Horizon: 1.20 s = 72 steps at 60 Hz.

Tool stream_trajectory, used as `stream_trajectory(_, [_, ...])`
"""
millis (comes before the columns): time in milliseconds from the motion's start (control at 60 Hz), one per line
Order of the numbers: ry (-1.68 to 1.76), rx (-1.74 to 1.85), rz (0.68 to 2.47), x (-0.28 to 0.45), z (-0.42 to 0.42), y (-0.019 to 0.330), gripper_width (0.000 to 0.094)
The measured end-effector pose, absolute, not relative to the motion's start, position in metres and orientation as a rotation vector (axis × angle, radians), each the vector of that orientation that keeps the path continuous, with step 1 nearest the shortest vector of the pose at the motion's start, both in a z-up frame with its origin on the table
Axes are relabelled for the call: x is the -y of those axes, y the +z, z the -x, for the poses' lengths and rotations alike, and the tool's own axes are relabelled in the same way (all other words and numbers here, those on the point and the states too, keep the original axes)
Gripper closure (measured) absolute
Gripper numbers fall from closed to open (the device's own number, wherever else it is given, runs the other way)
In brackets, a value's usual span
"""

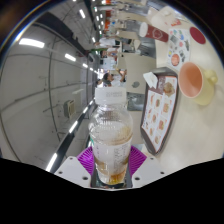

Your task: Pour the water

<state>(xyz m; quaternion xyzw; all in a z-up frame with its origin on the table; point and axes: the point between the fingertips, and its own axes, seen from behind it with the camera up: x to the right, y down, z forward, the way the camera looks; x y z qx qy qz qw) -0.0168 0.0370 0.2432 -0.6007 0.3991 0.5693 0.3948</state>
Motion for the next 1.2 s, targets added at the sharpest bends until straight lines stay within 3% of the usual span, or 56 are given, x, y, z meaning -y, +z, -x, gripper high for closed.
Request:
stream_trajectory(250, [1.775, -1.475, 1.255, -0.053, -0.036, 0.193, 0.0542])
stream_trajectory(367, [1.790, -1.510, 1.277, -0.060, -0.040, 0.176, 0.0541])
stream_trajectory(517, [1.712, -1.406, 1.422, -0.056, -0.044, 0.179, 0.0541])
stream_trajectory(733, [1.283, -0.890, 1.694, -0.061, -0.083, 0.231, 0.0540])
stream_trajectory(917, [0.750, -0.486, 1.721, -0.067, -0.172, 0.282, 0.0536])
stream_trajectory(1050, [0.381, -0.298, 1.734, -0.061, -0.245, 0.273, 0.0536])
stream_trajectory(1200, [0.044, -0.186, 1.811, -0.054, -0.323, 0.209, 0.0536])
